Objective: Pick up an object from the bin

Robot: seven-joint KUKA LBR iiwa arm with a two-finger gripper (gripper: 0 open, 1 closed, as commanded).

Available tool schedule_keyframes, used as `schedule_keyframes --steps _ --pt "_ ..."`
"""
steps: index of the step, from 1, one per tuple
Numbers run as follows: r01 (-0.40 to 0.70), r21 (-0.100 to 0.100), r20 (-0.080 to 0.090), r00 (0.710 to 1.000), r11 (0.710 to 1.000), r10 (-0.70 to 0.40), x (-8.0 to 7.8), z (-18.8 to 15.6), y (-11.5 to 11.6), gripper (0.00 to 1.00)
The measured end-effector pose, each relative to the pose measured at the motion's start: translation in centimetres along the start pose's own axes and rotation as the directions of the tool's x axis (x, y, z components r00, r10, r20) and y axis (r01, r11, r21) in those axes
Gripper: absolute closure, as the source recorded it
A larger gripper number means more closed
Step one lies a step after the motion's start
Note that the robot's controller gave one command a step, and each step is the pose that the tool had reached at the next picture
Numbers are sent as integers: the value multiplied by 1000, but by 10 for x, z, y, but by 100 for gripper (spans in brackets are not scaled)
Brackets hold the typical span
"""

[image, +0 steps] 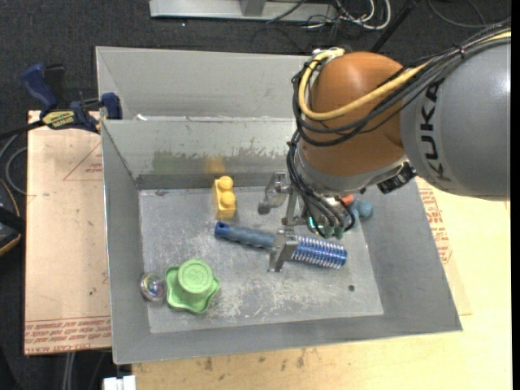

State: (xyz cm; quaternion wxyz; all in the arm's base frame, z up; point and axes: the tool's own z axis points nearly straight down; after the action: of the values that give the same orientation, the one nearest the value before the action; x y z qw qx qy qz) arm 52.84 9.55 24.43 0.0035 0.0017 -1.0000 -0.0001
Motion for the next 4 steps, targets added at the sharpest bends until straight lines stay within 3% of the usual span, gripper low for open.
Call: schedule_keyframes --steps 1,4 --pt "1 -4 13 1000 1000 -1 -36 171 -109 0" --pt "-1 -2 8 1000 1000 1 -39 165 -106 0"
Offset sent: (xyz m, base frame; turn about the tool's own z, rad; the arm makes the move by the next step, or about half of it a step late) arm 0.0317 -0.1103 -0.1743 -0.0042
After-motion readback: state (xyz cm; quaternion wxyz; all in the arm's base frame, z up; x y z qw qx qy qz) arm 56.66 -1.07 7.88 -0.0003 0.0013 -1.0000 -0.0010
